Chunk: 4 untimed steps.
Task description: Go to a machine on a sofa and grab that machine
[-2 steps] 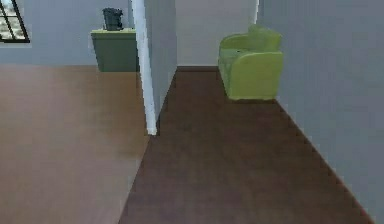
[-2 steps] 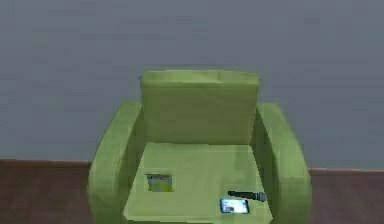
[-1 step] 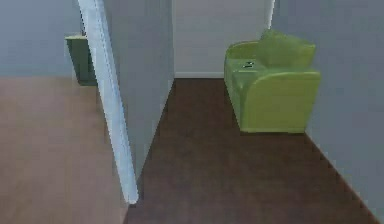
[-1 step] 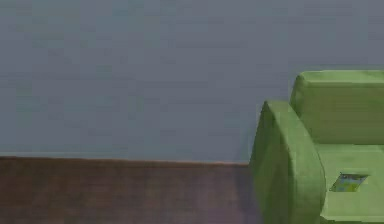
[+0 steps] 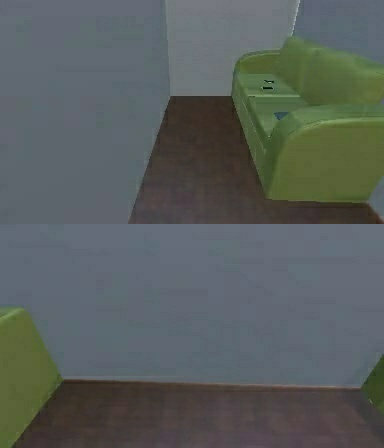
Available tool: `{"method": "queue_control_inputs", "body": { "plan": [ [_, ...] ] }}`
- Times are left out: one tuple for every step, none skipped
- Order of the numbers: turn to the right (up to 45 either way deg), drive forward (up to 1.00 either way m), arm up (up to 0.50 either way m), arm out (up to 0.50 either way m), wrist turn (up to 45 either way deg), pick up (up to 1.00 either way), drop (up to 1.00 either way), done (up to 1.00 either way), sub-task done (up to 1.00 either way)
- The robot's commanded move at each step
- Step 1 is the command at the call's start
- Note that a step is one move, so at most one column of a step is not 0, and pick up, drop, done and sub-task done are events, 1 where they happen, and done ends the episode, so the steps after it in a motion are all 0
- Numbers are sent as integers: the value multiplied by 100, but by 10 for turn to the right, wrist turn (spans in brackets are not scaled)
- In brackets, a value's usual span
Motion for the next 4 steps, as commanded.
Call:
{"method": "queue_control_inputs", "body": {
  "plan": [
    [0, 100, 0, 0, 0, 0, 0, 0, 0],
    [450, 0, 0, 0, 0, 0, 0, 0, 0],
    [450, 0, 0, 0, 0, 0, 0, 0, 0],
    [450, 0, 0, 0, 0, 0, 0, 0, 0]
  ]
}}
